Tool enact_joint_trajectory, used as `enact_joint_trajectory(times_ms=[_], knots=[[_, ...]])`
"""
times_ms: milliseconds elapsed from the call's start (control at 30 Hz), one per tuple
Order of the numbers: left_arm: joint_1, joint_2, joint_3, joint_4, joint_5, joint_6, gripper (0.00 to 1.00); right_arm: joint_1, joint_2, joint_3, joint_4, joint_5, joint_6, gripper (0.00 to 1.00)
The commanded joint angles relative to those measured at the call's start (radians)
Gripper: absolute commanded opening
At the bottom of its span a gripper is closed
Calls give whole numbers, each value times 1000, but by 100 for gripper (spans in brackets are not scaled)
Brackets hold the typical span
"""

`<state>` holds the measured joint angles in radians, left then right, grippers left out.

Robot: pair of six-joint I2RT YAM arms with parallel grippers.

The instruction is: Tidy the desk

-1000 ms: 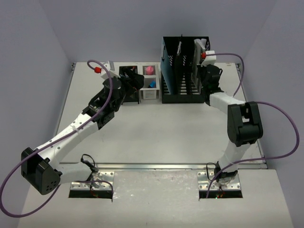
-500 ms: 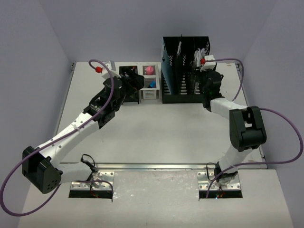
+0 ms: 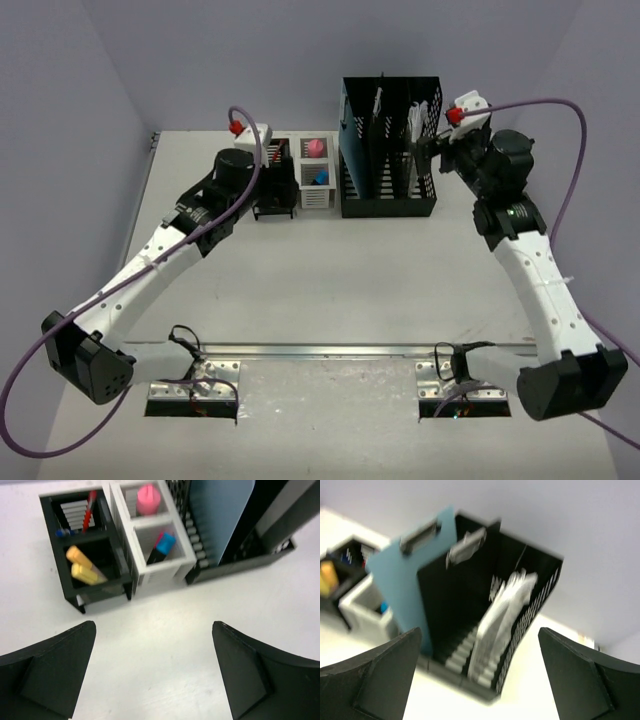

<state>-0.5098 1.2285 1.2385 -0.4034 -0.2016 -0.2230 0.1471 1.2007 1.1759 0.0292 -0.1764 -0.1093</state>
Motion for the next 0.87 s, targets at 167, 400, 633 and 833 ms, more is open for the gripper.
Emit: enact_joint_trajectory(times_ms=[167, 400, 633, 833], knots=[[48, -153, -232, -52, 134, 184, 100, -1, -315, -355, -486, 64, -18, 99], [162, -331, -358, -49, 103, 217, 100, -96, -526, -527, -514, 63, 42, 99], [261, -412, -415, -31, 91, 252, 100, -127, -559, -536, -506, 31, 74, 99], [266, -428, -430, -37, 108, 274, 100, -129, -553, -515, -505, 15, 86, 99]])
